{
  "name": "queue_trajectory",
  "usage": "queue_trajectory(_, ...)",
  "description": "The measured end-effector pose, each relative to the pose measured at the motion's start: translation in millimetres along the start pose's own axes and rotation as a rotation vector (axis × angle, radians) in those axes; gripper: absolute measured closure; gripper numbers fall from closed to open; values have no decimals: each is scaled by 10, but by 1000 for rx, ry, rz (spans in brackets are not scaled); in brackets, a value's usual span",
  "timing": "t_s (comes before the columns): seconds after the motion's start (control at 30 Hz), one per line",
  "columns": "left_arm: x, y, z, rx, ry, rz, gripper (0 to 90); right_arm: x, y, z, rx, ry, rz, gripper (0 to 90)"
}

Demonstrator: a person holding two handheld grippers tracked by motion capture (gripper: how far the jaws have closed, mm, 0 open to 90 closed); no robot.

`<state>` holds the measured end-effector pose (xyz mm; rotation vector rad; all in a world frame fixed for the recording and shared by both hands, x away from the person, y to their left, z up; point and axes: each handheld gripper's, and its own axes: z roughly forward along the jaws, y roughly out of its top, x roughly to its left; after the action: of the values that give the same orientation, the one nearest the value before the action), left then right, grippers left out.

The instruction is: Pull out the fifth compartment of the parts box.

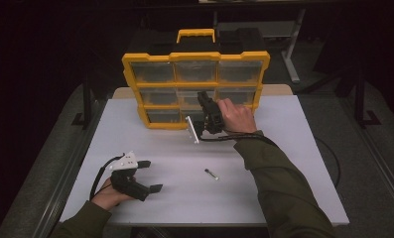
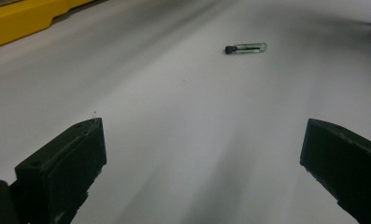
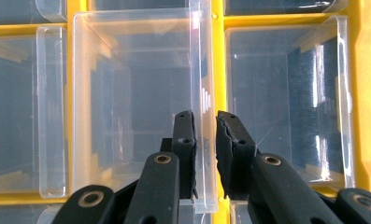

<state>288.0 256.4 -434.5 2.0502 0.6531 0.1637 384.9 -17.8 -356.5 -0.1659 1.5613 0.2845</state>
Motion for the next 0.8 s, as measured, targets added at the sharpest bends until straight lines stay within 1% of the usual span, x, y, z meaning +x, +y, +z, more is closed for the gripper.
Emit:
queue_trajectory(0.1, -4, 1, 2, -1, 0, -3, 0, 7, 11, -24, 2, 1, 14, 770)
queue_trajectory(0.13, -4, 1, 2, -1, 0, -3, 0, 7, 11, -24, 2, 1, 14, 770)
queue_trajectory(0.17, -3, 2, 3, 0, 0, -1, 0, 4, 16, -36, -1, 2, 4, 770)
queue_trajectory(0.23, -3, 1, 3, 0, 0, -2, 0, 6, 22, -50, 1, 3, 5, 769)
queue_trajectory(0.27, -3, 1, 3, 0, 0, -2, 0, 0, 21, -51, -4, 2, -7, 770)
queue_trajectory(0.3, -3, 1, 3, 0, 0, -2, 0, 0, 21, -51, -4, 2, -7, 770)
queue_trajectory(0.33, -3, 1, 3, 0, 0, -3, 0, 9, 29, -64, 0, 8, 6, 770)
queue_trajectory(0.47, -2, 1, 3, 2, 0, -1, 0, 2, 31, -81, -7, 6, -11, 770)
queue_trajectory(0.5, -2, 1, 3, 1, 0, -2, 0, 6, 37, -91, 0, 9, -1, 769)
queue_trajectory(0.8, -2, 2, 4, 0, -1, -3, 0, 7, 63, -149, -1, 10, 0, 770)
